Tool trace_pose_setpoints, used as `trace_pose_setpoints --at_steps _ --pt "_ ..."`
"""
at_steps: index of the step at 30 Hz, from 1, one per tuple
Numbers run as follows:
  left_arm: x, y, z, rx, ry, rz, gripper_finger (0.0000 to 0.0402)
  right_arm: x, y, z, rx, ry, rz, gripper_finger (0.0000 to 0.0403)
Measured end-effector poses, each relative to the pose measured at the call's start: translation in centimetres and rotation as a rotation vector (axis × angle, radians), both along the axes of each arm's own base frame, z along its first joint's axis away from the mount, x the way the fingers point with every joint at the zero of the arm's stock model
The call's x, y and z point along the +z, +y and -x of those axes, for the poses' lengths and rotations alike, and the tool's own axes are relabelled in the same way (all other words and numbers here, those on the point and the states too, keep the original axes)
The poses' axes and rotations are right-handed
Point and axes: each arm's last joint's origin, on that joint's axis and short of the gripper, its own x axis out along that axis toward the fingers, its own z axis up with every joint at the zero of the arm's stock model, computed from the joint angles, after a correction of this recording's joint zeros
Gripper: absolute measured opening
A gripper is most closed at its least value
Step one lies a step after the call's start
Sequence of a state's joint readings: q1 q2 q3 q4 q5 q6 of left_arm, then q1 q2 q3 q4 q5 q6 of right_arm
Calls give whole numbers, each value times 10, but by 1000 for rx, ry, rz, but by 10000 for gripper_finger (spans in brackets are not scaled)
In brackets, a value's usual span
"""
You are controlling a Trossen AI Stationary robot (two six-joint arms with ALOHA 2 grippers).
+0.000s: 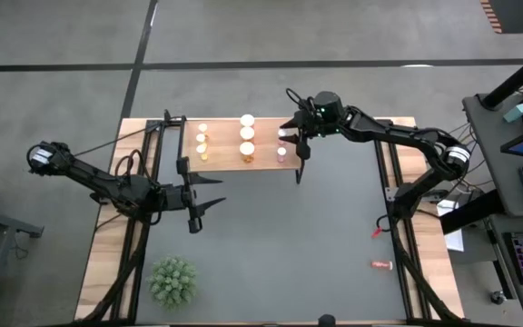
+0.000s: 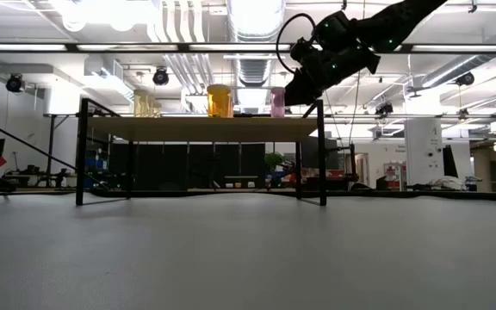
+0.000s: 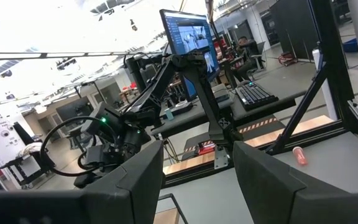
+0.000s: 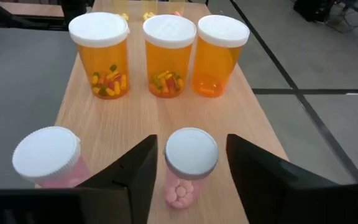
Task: Pick and place medicine bottles onto shelf by color
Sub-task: Put the pink pill bottle on the shelf aligned with the pink pill bottle, then put the red pill bottle on the shelf
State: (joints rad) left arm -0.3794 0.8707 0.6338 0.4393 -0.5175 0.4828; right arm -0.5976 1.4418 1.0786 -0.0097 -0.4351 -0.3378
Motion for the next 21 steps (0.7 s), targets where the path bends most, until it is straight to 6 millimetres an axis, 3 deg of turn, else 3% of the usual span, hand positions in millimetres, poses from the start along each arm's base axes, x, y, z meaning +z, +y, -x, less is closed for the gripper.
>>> trace_pose_setpoints --at_steps 7,13,17,21 --pt "0 0 0 0 1 0 179 9 0 0 0 -19 13 216" --pt "0 0 0 0 -1 2 179 47 8 10 -24 -46 -28 220" --pt "0 0 0 -1 -2 5 179 87 34 25 -40 -62 -111 212" --pt "0 0 0 -4 -7 22 179 120 78 34 -4 -73 -253 204"
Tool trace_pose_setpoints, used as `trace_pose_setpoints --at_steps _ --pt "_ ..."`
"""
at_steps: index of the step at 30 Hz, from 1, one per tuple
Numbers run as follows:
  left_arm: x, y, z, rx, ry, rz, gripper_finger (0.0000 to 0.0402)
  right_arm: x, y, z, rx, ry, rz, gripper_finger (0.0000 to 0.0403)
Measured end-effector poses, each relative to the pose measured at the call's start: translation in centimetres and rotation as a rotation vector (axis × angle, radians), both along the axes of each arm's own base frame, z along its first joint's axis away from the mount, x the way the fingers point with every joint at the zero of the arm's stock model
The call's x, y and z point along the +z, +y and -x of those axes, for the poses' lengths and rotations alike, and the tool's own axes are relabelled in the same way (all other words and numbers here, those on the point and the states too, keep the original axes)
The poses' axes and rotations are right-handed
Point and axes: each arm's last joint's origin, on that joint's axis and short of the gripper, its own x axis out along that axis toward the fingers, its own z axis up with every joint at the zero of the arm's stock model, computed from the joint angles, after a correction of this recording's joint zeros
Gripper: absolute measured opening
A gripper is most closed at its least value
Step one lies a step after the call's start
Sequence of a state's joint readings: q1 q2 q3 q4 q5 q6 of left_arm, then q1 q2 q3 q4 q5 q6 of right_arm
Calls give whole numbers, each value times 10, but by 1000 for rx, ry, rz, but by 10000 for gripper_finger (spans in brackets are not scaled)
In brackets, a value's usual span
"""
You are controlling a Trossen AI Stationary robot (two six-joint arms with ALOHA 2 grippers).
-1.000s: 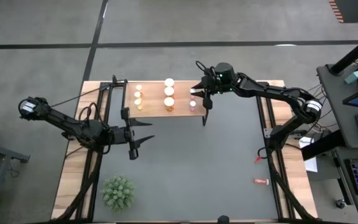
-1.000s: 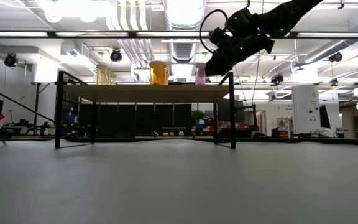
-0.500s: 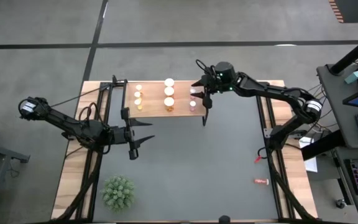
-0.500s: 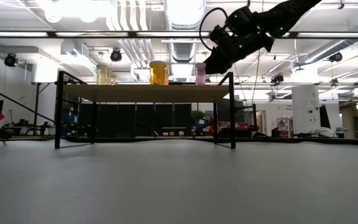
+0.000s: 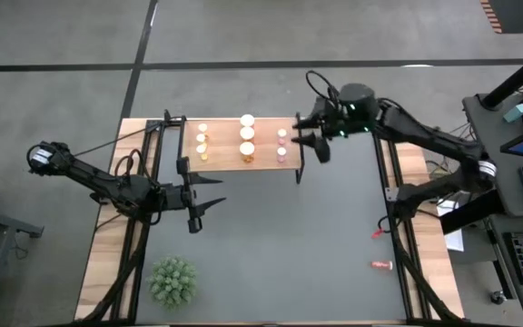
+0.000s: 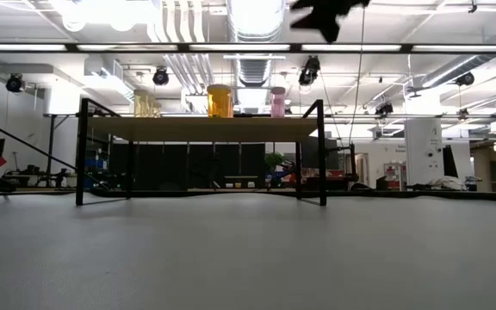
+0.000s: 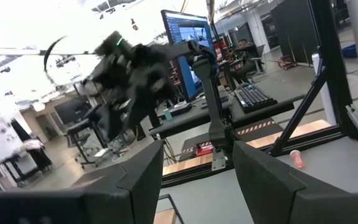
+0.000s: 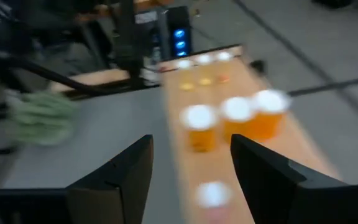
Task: Pick and place medicine bottles onto shelf by color
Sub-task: Put the red pill bottle on the shelf
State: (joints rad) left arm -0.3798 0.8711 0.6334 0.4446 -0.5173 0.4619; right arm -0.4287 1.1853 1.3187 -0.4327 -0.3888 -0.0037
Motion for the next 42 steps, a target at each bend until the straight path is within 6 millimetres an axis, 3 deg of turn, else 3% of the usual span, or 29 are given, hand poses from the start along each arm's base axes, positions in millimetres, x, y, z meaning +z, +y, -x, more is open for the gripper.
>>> trace_pose_setpoints --at_steps 7,15,20,27,37,42 --pt "0 0 0 -9 -7 45 179 23 87 12 32 102 -282 203" --pt "0 0 0 -14 -9 60 179 6 167 20 42 330 -549 203" --pt "0 0 0 -16 -9 60 179 -26 201 32 -33 667 -586 203" --pt "-1 0 0 -17 -4 58 179 -88 241 64 -194 1204 -333 203" --pt "-6 -3 -6 -18 26 47 179 -159 285 84 -67 1430 -93 203" --pt "-6 -3 -7 -18 27 47 179 -189 297 87 -41 1491 -9 203"
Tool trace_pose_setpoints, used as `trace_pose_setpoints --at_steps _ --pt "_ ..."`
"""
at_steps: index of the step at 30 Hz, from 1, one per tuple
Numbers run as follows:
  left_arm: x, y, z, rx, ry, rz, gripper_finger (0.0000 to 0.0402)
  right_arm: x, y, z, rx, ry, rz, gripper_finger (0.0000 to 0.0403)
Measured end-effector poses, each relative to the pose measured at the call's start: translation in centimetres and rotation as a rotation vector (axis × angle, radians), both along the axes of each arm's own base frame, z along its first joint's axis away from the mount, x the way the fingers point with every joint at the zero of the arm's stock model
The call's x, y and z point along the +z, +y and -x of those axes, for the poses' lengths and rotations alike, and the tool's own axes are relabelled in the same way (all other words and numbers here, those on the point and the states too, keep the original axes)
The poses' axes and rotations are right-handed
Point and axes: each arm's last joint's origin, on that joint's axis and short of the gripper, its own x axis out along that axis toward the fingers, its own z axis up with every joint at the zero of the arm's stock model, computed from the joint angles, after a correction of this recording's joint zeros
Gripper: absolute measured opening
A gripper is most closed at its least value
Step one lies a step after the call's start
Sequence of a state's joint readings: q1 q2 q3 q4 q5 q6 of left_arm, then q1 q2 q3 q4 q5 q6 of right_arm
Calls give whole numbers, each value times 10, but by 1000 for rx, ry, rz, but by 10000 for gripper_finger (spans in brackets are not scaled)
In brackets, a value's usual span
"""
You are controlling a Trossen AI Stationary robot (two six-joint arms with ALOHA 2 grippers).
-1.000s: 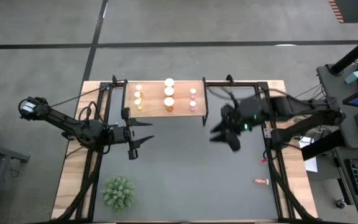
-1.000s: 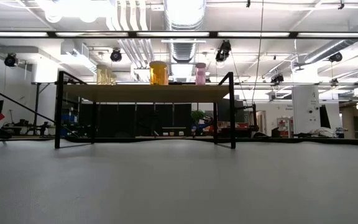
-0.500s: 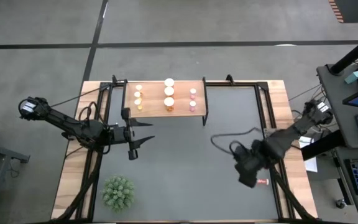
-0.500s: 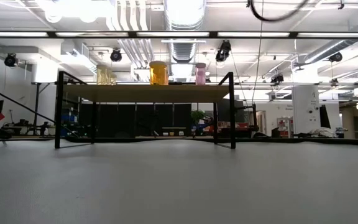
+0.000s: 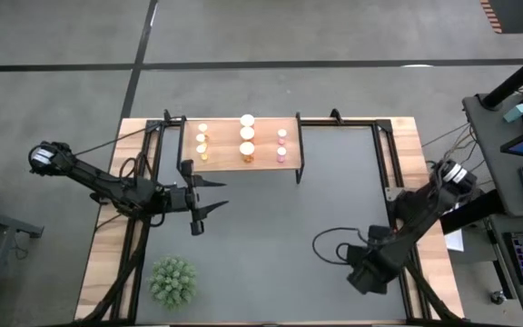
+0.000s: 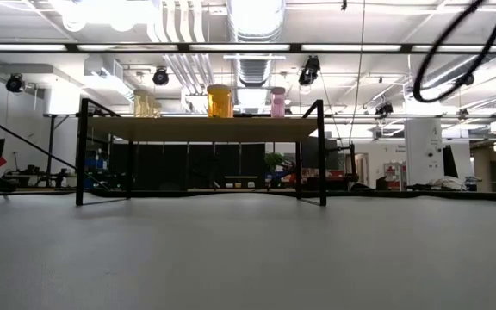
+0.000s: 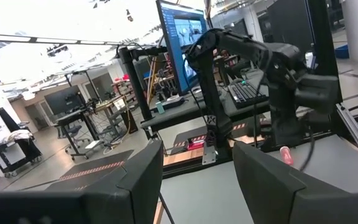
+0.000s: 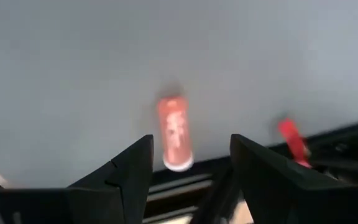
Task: Pick and place medicine bottles onto shelf by color
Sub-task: Put the red pill bottle on the shelf
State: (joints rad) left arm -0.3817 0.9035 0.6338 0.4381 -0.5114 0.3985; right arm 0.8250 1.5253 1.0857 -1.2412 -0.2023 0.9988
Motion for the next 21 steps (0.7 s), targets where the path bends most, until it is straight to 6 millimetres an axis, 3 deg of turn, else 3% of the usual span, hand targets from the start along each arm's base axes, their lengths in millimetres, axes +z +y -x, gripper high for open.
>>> trace_pose_setpoints --at_steps 14,21 --pt "0 0 0 0 0 0 179 -57 4 4 9 129 40 203" --pt "0 0 0 0 0 0 179 -67 5 2 22 148 58 191"
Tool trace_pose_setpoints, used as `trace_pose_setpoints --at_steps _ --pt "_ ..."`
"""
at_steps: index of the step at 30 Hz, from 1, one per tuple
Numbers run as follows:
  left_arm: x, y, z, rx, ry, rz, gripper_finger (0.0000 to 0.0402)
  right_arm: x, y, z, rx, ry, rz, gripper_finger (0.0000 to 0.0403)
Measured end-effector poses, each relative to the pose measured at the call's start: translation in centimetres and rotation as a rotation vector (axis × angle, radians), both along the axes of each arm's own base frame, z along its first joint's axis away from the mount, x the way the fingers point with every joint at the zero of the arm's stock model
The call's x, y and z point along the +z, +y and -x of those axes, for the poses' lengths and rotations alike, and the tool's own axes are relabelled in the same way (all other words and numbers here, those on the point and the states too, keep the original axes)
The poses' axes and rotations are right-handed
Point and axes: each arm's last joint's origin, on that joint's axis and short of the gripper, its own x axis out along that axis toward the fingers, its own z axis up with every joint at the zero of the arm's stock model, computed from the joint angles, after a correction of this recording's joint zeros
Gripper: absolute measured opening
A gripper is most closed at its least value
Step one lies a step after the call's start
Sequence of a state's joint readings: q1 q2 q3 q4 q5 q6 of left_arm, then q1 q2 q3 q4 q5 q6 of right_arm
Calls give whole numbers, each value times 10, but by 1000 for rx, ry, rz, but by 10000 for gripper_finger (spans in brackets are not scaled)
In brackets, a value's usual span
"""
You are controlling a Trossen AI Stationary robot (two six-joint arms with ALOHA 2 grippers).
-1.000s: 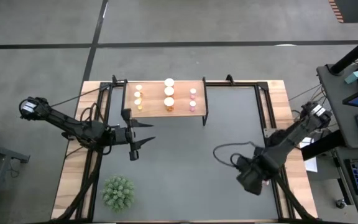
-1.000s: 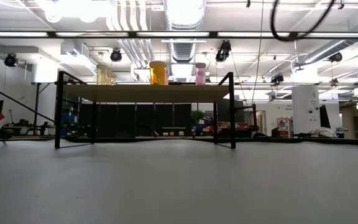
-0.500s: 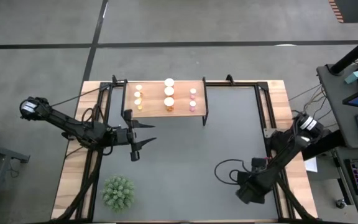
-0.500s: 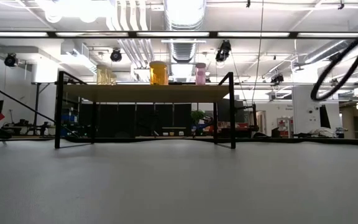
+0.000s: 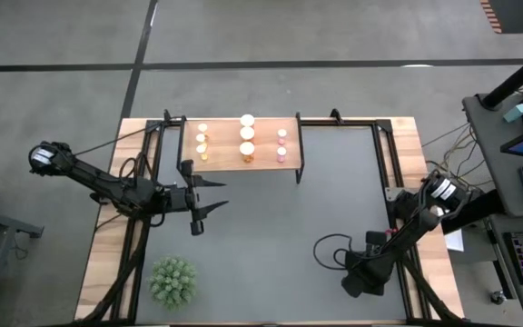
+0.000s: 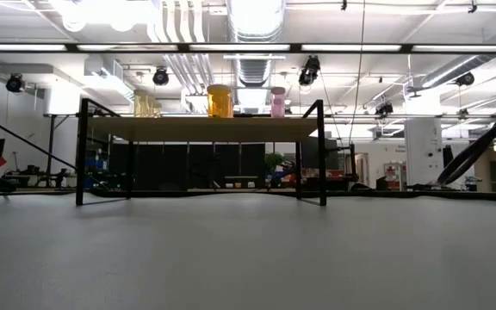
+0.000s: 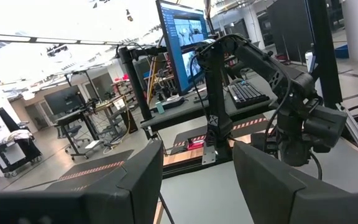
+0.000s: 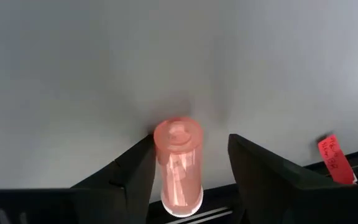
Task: Pick and place medicine bottles onto shelf by color
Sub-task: Put the red pill bottle on the shelf
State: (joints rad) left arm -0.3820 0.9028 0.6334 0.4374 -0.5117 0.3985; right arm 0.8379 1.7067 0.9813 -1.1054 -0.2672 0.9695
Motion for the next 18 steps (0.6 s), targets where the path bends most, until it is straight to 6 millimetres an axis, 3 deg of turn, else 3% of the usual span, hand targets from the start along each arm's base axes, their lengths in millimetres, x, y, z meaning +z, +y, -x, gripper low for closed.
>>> trace_pose_setpoints --at_steps 11,15,18 --pt "0 0 0 0 -1 1 179 8 4 -6 7 -52 -21 87" --pt "0 0 0 0 -2 2 179 32 4 -18 -12 -220 -6 83" --pt "1 0 0 -1 -6 7 179 57 -2 -35 -15 -453 59 94"
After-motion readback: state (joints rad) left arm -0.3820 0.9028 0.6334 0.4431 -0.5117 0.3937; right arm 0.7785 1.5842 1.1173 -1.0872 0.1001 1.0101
